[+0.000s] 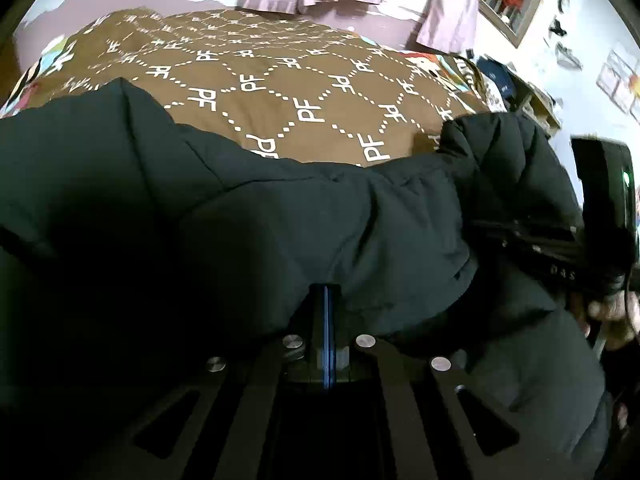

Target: Fold large clothes

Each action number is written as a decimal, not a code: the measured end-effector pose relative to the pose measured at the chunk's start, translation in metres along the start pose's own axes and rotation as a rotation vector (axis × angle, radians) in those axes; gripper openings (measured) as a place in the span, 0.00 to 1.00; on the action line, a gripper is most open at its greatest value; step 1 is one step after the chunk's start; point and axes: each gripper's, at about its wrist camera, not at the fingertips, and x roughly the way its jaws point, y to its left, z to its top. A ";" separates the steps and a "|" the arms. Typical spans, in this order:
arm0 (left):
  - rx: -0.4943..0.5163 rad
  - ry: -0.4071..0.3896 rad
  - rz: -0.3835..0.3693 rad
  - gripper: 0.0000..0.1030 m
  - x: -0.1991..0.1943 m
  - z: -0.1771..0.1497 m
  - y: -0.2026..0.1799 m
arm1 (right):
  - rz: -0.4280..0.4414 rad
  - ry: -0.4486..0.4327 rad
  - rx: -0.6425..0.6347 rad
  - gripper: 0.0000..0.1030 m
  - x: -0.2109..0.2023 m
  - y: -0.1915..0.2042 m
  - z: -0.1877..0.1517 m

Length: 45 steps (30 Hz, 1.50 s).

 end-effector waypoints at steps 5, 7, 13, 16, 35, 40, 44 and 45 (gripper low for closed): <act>-0.110 -0.038 0.001 0.01 -0.015 0.002 0.002 | -0.025 -0.099 -0.009 0.36 -0.032 0.010 -0.012; -0.111 -0.069 0.022 0.06 -0.025 -0.002 -0.004 | -0.052 -0.130 -0.013 0.40 -0.045 0.015 -0.019; -0.150 -0.203 0.021 0.55 -0.071 -0.021 -0.019 | -0.082 -0.200 0.064 0.58 -0.082 0.021 -0.034; -0.178 -0.236 0.055 0.60 -0.092 -0.032 -0.030 | -0.079 -0.221 0.092 0.70 -0.107 0.027 -0.042; -0.039 -0.294 0.286 0.96 -0.202 -0.089 -0.126 | -0.115 -0.265 -0.059 1.00 -0.254 0.088 -0.086; 0.003 -0.240 0.306 0.96 -0.226 -0.114 -0.150 | -0.102 -0.247 -0.061 1.00 -0.281 0.101 -0.107; 0.056 -0.189 0.304 0.96 -0.248 -0.141 -0.171 | -0.099 -0.215 -0.096 1.00 -0.297 0.122 -0.129; 0.075 -0.166 0.286 0.96 -0.252 -0.149 -0.178 | -0.098 -0.208 -0.108 1.00 -0.299 0.127 -0.133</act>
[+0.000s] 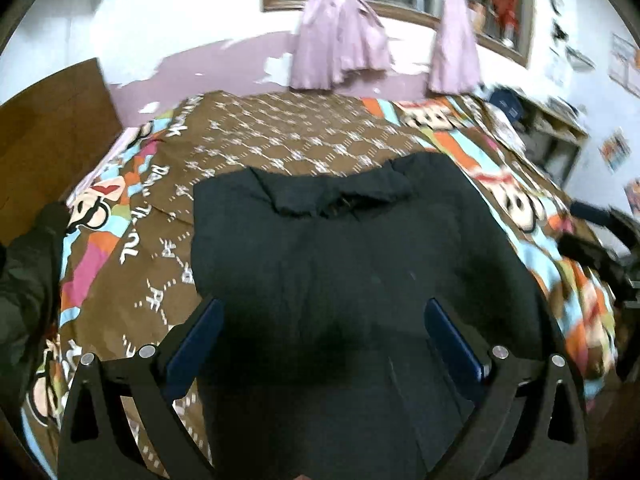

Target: Fold large clothes

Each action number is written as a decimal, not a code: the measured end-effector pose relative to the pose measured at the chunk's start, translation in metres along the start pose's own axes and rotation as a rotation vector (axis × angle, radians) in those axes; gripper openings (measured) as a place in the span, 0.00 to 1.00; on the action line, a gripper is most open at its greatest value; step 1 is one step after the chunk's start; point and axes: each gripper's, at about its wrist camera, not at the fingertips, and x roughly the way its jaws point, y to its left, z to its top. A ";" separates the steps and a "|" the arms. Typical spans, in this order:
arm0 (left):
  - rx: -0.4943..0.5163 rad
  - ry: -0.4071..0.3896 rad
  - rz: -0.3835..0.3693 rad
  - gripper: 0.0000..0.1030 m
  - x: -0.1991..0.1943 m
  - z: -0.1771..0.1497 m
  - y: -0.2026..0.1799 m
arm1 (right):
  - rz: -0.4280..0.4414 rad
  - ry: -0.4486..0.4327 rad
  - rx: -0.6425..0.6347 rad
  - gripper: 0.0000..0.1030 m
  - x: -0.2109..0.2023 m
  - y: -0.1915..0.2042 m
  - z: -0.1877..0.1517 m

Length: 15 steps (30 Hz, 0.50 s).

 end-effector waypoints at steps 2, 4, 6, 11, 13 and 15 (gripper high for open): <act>0.031 0.030 -0.008 0.96 -0.010 -0.012 -0.011 | -0.002 0.015 -0.029 1.00 -0.009 0.013 -0.007; 0.063 0.046 0.002 0.96 -0.020 -0.022 -0.023 | -0.001 0.030 -0.053 1.00 -0.018 0.023 -0.015; 0.080 0.044 -0.002 0.96 -0.031 -0.033 -0.034 | -0.003 0.048 -0.076 1.00 -0.024 0.031 -0.022; 0.137 0.062 0.021 0.96 -0.051 -0.065 -0.049 | -0.004 0.087 -0.118 1.00 -0.039 0.043 -0.044; 0.161 0.084 0.031 0.96 -0.053 -0.080 -0.050 | -0.001 0.111 -0.127 1.00 -0.040 0.045 -0.056; 0.178 0.106 0.039 0.96 -0.053 -0.091 -0.049 | 0.004 0.131 -0.136 1.00 -0.040 0.047 -0.068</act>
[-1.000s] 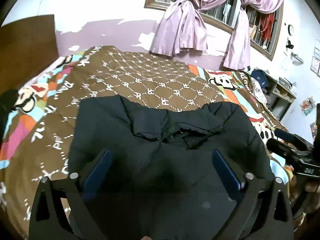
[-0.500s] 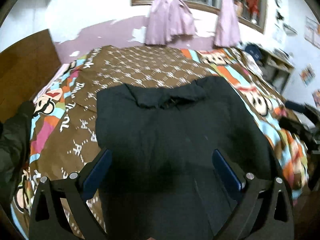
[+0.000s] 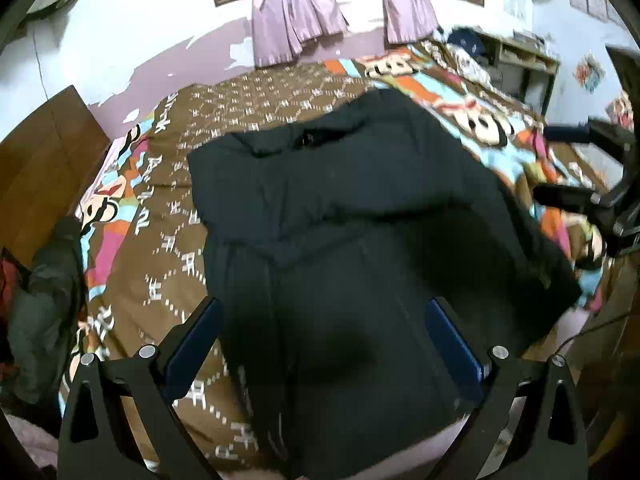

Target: Fold large clothes

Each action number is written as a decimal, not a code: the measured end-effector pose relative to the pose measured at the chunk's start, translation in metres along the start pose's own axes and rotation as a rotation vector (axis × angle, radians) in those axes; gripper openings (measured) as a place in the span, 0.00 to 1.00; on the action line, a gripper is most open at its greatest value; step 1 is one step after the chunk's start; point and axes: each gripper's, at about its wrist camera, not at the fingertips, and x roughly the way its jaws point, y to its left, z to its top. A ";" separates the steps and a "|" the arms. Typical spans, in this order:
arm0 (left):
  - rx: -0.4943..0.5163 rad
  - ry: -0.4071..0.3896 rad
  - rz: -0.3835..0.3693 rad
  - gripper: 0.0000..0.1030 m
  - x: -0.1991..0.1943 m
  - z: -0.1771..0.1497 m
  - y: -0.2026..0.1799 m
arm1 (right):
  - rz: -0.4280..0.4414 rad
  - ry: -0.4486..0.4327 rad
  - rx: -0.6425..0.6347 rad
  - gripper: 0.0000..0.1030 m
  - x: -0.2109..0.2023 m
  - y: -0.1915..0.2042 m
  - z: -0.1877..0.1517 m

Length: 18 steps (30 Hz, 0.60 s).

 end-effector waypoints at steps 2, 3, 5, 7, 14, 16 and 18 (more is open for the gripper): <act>-0.006 0.037 -0.005 0.96 0.004 -0.014 -0.003 | 0.009 0.022 -0.011 1.00 0.003 0.004 -0.014; -0.022 0.051 -0.013 0.96 0.006 -0.022 -0.004 | 0.012 0.036 -0.020 1.00 0.006 0.006 -0.022; -0.048 0.064 -0.032 0.96 0.007 -0.034 -0.006 | 0.020 0.057 -0.037 1.00 0.011 0.011 -0.035; -0.062 0.066 -0.044 0.96 0.008 -0.044 -0.011 | 0.019 0.086 -0.065 1.00 0.019 0.017 -0.049; -0.030 0.015 -0.039 0.96 0.011 -0.083 -0.025 | 0.041 0.175 -0.200 1.00 0.045 0.046 -0.090; -0.032 0.001 -0.028 0.96 0.016 -0.096 -0.027 | 0.050 0.205 -0.234 1.00 0.053 0.053 -0.098; -0.041 -0.007 -0.025 0.96 0.022 -0.108 -0.026 | 0.050 0.229 -0.274 1.00 0.059 0.062 -0.107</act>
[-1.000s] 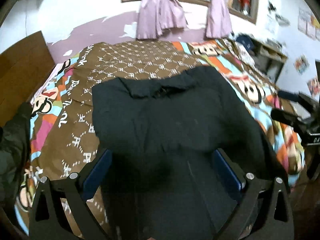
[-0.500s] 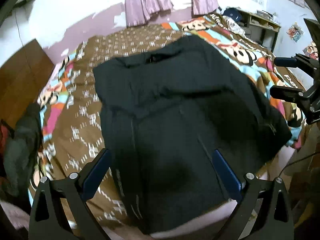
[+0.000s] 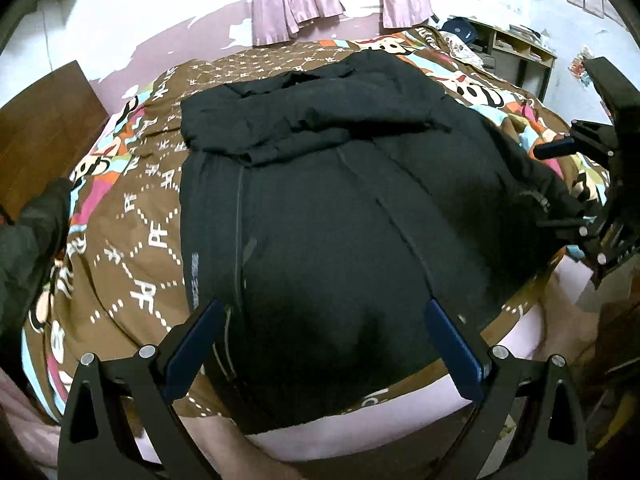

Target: Fold large clothes

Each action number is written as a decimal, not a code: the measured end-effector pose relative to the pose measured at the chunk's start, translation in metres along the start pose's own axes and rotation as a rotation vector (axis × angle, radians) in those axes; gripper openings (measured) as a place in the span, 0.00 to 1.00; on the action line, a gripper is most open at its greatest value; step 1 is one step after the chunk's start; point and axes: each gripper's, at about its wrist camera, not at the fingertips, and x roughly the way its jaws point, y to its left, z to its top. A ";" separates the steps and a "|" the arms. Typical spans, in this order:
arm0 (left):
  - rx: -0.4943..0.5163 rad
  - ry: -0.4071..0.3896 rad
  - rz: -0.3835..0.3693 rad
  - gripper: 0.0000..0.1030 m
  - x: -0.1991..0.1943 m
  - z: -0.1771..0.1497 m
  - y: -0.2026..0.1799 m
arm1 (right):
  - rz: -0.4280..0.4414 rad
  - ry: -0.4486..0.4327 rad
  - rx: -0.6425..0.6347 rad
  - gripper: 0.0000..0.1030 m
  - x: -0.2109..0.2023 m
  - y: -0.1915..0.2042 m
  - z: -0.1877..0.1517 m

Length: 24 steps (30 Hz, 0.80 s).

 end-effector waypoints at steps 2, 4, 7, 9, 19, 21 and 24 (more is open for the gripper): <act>-0.010 -0.010 0.011 0.96 0.005 -0.011 0.002 | -0.004 0.014 -0.043 1.00 0.007 0.008 -0.003; -0.019 -0.015 0.020 0.96 0.011 -0.022 0.002 | -0.022 0.039 -0.091 1.00 0.015 0.017 -0.007; -0.024 -0.027 0.051 0.96 0.017 -0.035 -0.001 | -0.066 0.093 -0.160 1.00 0.029 0.026 -0.012; -0.014 -0.023 0.099 0.96 0.021 -0.043 -0.007 | -0.061 0.121 -0.185 1.00 0.036 0.030 -0.016; 0.070 0.012 0.061 0.96 0.041 -0.068 -0.024 | -0.172 0.252 -0.320 1.00 0.081 0.050 -0.028; 0.100 0.035 0.074 0.96 0.051 -0.071 -0.028 | -0.187 0.293 -0.294 1.00 0.092 0.044 -0.029; 0.106 0.045 0.099 0.96 0.059 -0.075 -0.027 | -0.198 0.289 -0.236 1.00 0.092 0.032 -0.027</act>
